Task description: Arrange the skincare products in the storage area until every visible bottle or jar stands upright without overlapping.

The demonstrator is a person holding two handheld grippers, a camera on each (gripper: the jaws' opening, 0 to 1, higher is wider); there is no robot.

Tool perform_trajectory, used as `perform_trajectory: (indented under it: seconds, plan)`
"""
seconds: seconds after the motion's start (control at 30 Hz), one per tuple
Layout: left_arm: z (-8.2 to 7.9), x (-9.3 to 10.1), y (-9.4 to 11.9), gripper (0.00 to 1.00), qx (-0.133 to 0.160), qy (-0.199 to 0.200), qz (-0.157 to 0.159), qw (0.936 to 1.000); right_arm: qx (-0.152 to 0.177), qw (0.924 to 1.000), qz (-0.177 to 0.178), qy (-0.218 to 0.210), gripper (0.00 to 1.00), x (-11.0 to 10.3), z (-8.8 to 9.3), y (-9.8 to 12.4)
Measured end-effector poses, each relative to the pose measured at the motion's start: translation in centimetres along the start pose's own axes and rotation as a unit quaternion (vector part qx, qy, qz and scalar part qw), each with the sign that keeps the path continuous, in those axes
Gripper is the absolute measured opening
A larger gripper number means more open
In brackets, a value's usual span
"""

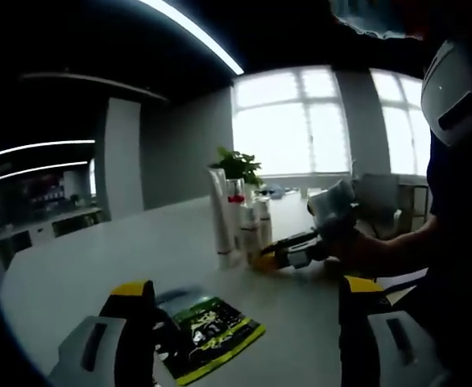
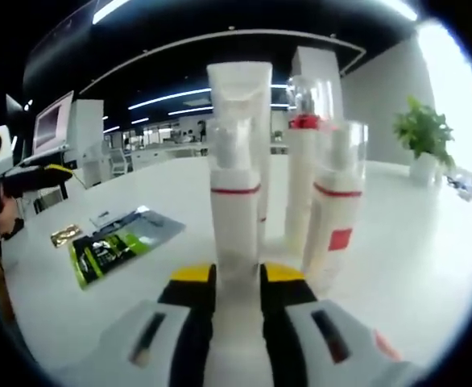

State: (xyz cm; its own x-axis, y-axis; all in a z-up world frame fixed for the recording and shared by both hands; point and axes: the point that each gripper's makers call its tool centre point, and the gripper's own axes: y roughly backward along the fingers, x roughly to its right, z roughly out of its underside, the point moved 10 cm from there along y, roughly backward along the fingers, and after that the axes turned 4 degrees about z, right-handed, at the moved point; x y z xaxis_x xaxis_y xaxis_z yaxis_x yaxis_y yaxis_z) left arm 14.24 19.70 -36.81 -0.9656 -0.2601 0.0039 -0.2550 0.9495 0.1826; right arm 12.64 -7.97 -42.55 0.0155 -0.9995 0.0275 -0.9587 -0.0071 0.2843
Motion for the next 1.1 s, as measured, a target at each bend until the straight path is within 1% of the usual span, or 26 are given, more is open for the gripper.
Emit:
perform_trajectory:
  seconds: [0.13,0.27,0.5,0.8,1.1]
  plan:
    - [-0.18,-0.04,0.38,0.99,0.001,0.001,-0.007,1.0000,0.001,1.0000,0.001,0.003,0.22,-0.13,-0.32,-0.07]
    - [-0.12,-0.01,0.61,0.98,0.002,-0.001,-0.005,1.0000,0.007,0.9999,0.007,0.008,0.22,-0.15,-0.73,-0.14]
    - [0.22,-0.07,0.73,0.97,-0.001,-0.001,0.004,1.0000,0.007,0.9998,0.018,0.008,0.21,0.05,-0.63,0.00]
    - [0.15,-0.32,0.70,0.97,0.001,-0.004,0.004,1.0000,0.009,0.9997,0.022,-0.001,0.20,0.31,-0.52,0.29]
    - [0.19,-0.38,0.66,0.96,0.003,-0.002,0.000,1.0000,0.009,0.9998,0.019,0.001,0.20,0.35,-0.51,0.29]
